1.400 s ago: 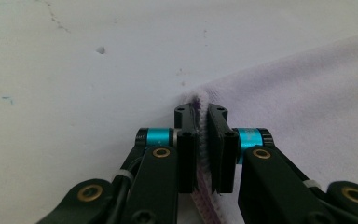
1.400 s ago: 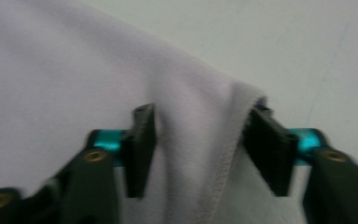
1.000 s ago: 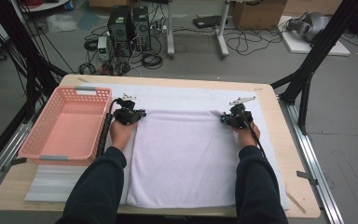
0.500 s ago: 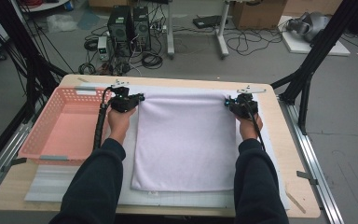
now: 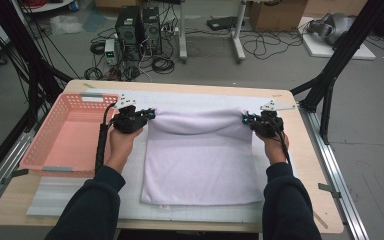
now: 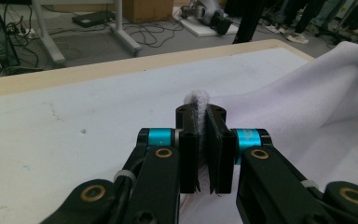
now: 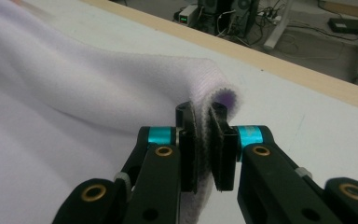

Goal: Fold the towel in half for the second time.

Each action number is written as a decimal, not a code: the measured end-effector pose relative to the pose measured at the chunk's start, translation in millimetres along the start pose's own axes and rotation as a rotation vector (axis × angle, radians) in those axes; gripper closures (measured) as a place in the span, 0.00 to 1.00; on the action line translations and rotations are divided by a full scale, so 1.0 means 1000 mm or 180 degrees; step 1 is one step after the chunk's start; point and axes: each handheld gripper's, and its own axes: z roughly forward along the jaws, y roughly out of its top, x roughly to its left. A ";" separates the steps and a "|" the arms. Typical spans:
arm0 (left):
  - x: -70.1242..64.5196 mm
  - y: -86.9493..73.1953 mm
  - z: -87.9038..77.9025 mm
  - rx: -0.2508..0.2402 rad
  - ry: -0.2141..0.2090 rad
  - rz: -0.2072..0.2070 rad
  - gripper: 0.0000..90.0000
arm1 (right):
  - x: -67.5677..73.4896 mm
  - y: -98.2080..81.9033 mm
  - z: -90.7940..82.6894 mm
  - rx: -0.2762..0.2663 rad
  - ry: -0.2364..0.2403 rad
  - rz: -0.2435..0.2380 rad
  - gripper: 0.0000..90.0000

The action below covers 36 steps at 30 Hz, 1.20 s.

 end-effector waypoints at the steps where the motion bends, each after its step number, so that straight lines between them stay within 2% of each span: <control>1: -0.002 -0.001 -0.003 -0.0001 -0.0027 0.0009 0.93 | 0.001 -0.002 -0.003 -0.0013 0.0007 0.0012 0.93; 6: -0.012 -0.005 -0.015 -0.0069 -0.0131 0.0037 0.93 | 0.008 -0.012 -0.021 -0.0067 0.0071 -0.0002 0.93; 8: -0.016 -0.010 -0.022 -0.0111 -0.0206 -0.0008 0.93 | 0.011 -0.015 -0.026 -0.0023 0.0115 0.0026 0.92; 10: -0.019 -0.014 -0.028 -0.0126 -0.0254 -0.0010 0.93 | 0.016 -0.017 -0.033 -0.0051 0.0123 -0.0034 0.92; 16: -0.031 -0.024 -0.041 -0.0078 -0.0337 0.0090 0.93 | 0.026 -0.029 -0.048 -0.0091 0.0171 -0.0065 0.92; 22: -0.039 -0.040 -0.056 -0.0092 -0.0436 0.0031 0.93 | 0.038 -0.045 -0.060 -0.0102 0.0188 -0.0090 0.92; 27: -0.044 -0.054 -0.065 -0.0051 -0.0476 0.0007 0.93 | 0.047 -0.059 -0.070 -0.0099 0.0213 -0.0063 0.92; 30: -0.051 -0.065 -0.075 0.0054 -0.0458 0.0114 0.93 | 0.054 -0.069 -0.074 -0.0051 0.0238 -0.0062 0.92; 32: -0.056 -0.074 -0.080 0.0095 -0.0461 0.0133 0.93 | 0.058 -0.077 -0.077 -0.0011 0.0218 -0.0101 0.91; 36: -0.066 -0.088 -0.084 0.0233 -0.0470 0.0180 0.93 | 0.063 -0.091 -0.082 0.0048 0.0225 -0.0043 0.91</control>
